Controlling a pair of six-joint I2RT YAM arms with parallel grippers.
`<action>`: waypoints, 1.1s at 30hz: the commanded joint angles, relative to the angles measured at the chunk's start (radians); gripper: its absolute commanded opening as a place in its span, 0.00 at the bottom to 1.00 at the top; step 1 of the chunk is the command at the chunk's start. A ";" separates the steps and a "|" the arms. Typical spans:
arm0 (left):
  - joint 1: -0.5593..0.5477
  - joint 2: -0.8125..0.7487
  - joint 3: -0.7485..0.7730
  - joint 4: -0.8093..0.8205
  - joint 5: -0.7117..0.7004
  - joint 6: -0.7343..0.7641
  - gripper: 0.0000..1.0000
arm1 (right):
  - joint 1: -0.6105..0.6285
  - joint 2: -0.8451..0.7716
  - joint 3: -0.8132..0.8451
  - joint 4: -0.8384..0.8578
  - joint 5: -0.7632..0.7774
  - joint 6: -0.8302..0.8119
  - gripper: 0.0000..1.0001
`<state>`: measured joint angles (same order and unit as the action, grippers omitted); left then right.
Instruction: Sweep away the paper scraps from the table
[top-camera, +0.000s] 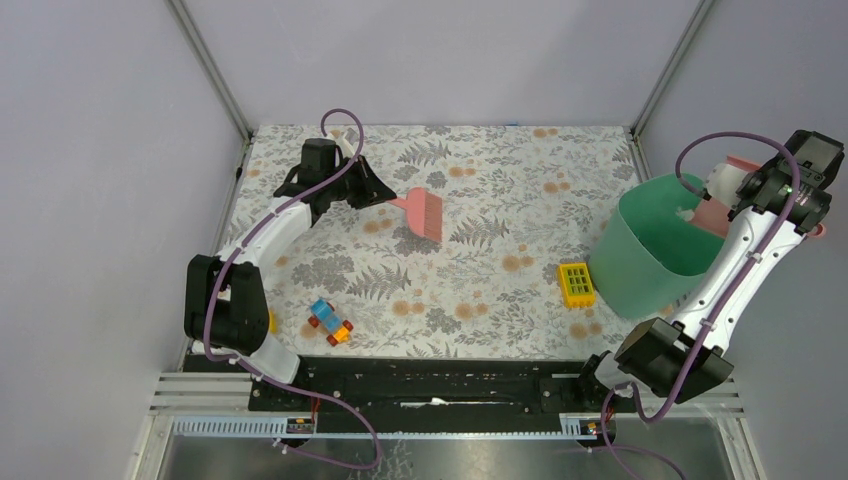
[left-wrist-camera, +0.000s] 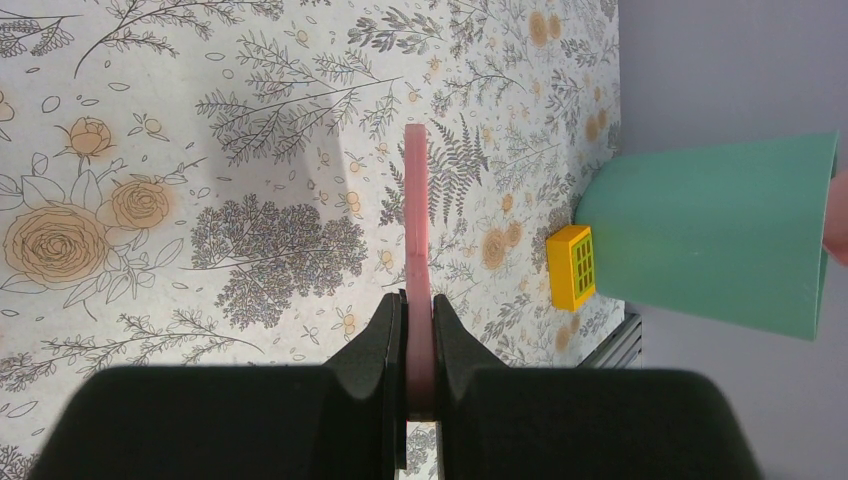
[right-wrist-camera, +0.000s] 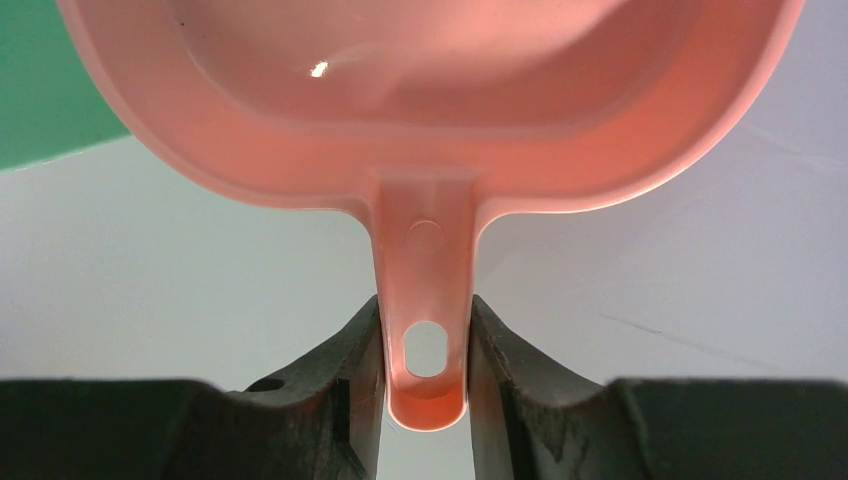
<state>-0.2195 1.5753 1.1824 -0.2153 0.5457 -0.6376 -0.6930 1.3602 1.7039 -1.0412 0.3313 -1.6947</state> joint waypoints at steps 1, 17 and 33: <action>0.005 -0.002 0.017 0.051 0.033 -0.004 0.00 | -0.003 -0.028 0.019 0.017 0.011 -0.013 0.00; 0.005 0.007 0.019 0.051 0.040 -0.007 0.00 | -0.002 -0.106 -0.075 0.048 -0.037 -0.057 0.00; 0.004 -0.009 0.026 0.074 0.082 -0.063 0.00 | 0.000 0.067 0.400 -0.226 -0.485 0.304 0.00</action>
<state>-0.2195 1.5860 1.1824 -0.2150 0.5632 -0.6495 -0.6941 1.3773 1.8973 -1.1301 0.1032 -1.5944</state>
